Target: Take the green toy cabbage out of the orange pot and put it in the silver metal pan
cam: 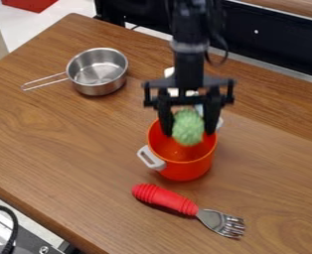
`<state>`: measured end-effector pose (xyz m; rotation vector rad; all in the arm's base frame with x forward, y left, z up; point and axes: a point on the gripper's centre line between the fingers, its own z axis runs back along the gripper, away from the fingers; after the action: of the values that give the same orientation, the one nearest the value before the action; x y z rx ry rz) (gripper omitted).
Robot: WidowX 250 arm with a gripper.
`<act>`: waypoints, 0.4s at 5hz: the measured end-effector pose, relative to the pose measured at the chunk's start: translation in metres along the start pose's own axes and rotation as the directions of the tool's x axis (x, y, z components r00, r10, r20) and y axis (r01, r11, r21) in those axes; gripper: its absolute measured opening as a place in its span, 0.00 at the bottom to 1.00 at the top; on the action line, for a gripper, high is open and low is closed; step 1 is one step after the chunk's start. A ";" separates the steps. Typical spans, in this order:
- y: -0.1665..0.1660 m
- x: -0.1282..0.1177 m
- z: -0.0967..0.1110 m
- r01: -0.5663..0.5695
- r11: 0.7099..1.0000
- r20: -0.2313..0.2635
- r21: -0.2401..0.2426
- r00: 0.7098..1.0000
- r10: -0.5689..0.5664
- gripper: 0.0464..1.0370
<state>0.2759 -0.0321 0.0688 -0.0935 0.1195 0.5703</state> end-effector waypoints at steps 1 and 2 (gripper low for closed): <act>0.005 0.003 0.011 0.014 0.999 -0.012 -0.036 1.000 -0.014 0.70; 0.014 0.014 0.021 0.071 0.995 0.036 -0.076 0.997 -0.068 0.70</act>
<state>0.2820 -0.0103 0.0869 -0.1622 0.0612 0.5066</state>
